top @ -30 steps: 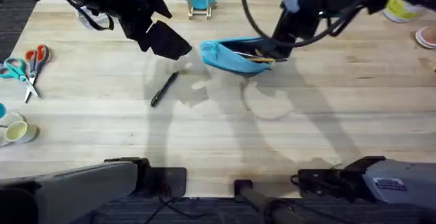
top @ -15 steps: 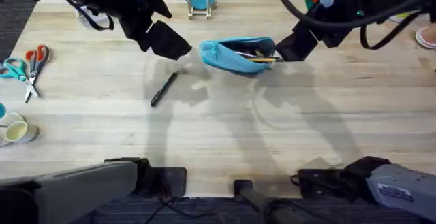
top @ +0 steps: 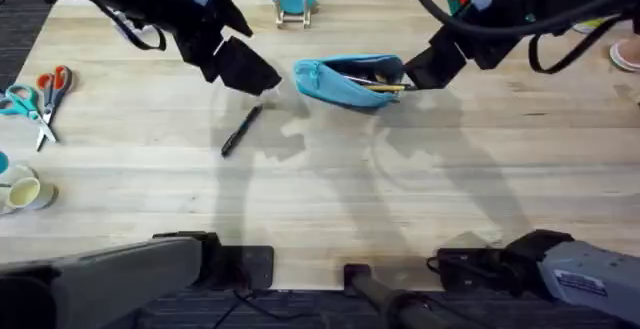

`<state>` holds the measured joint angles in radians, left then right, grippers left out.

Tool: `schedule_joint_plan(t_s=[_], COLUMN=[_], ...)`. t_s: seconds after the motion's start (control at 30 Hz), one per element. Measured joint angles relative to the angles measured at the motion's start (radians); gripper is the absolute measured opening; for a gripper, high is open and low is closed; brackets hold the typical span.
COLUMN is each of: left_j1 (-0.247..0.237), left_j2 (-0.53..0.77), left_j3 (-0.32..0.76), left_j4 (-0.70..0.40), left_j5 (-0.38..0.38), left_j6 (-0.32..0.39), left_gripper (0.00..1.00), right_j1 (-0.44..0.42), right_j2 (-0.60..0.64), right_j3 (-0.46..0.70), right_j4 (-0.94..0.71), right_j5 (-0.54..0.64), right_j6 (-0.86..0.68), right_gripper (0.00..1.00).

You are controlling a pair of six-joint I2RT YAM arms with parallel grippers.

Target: Unzip the bag, pick up the pens from the table one at a time and place them inside, then zip the bag closed.

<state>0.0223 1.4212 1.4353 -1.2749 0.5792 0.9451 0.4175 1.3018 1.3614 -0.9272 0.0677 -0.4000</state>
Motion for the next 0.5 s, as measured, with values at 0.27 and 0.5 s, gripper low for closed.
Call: schedule_joint_plan(t_s=[0.27,0.5], left_j1=[0.000,0.000], left_j2=[0.000,0.000], left_j3=[0.000,0.000], left_j4=[-0.043,-0.092], left_j5=[-0.091,-0.246], left_j6=[-0.106,-0.274], left_gripper=[0.995,0.994], right_j1=[0.000,0.000], right_j2=[0.000,0.000], right_j3=[0.000,0.000], right_j4=[0.000,0.000], right_j5=[0.000,0.000], right_j6=[0.000,0.000], right_gripper=[0.997,0.997])
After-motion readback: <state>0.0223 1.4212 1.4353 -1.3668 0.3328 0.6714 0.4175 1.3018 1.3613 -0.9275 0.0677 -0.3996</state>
